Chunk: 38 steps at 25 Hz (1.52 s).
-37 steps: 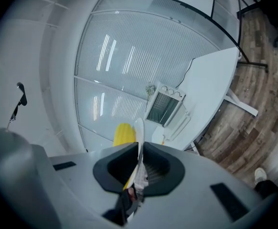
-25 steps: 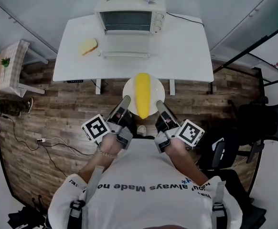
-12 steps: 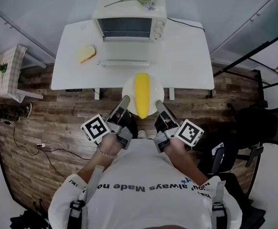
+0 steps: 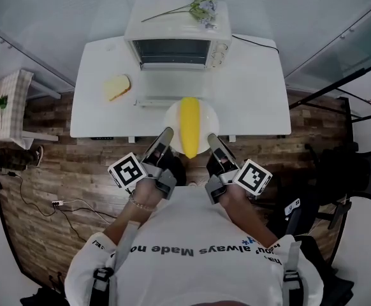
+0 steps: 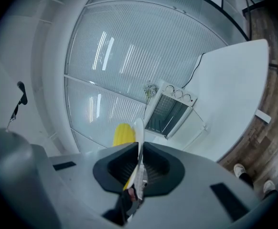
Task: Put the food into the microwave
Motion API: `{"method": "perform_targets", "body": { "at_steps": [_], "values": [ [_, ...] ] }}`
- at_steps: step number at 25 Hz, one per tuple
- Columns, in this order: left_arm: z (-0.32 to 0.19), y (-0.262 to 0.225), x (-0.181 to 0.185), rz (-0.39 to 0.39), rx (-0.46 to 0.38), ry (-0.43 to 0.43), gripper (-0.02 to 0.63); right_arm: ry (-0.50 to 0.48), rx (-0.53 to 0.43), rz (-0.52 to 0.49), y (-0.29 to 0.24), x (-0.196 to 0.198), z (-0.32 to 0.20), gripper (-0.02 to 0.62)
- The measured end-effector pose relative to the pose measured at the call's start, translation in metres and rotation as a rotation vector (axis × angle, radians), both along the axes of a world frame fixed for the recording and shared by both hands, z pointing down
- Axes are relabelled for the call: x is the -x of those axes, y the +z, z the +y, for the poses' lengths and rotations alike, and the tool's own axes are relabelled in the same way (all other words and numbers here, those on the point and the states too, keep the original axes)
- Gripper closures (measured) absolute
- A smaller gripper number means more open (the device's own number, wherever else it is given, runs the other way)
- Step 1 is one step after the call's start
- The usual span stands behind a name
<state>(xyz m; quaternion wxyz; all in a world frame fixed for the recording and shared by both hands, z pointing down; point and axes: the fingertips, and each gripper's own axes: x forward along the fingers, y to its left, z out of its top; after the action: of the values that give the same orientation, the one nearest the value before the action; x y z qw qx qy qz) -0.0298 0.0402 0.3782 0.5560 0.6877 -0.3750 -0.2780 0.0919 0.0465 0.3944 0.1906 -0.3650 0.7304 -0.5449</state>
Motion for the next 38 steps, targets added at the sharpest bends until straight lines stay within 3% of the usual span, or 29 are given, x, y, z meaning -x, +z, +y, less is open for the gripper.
{"method": "perform_targets", "body": {
  "at_steps": [7, 12, 17, 22, 26, 30, 36, 38],
  "values": [
    [-0.07, 0.005, 0.038, -0.059, 0.009, 0.027, 0.588, 0.017, -0.005, 0.0, -0.003, 0.034, -0.068, 0.564],
    [-0.118, -0.006, 0.055, -0.002, -0.004, 0.039, 0.588, 0.03, -0.004, 0.005, -0.006, 0.057, -0.115, 0.563],
    [-0.16, 0.0, 0.083, -0.044, 0.008, 0.048, 0.588, 0.036, 0.016, 0.016, -0.003, 0.08, -0.155, 0.563],
    [-0.188, 0.001, 0.097, -0.032, 0.007, 0.06, 0.588, 0.035, 0.004, 0.008, -0.006, 0.097, -0.184, 0.563],
    [-0.204, 0.004, 0.099, -0.02, 0.013, 0.067, 0.588, 0.042, 0.017, 0.016, -0.001, 0.099, -0.198, 0.563],
    [-0.213, 0.012, 0.102, -0.081, 0.019, 0.075, 0.588, 0.04, 0.017, 0.017, 0.0, 0.099, -0.208, 0.563],
    [-0.221, 0.007, 0.091, -0.044, 0.014, 0.064, 0.588, 0.037, 0.029, 0.024, 0.003, 0.088, -0.216, 0.563],
    [-0.222, 0.008, 0.089, -0.068, 0.008, 0.062, 0.588, 0.031, 0.023, 0.017, 0.0, 0.085, -0.218, 0.563]
  ]
}}
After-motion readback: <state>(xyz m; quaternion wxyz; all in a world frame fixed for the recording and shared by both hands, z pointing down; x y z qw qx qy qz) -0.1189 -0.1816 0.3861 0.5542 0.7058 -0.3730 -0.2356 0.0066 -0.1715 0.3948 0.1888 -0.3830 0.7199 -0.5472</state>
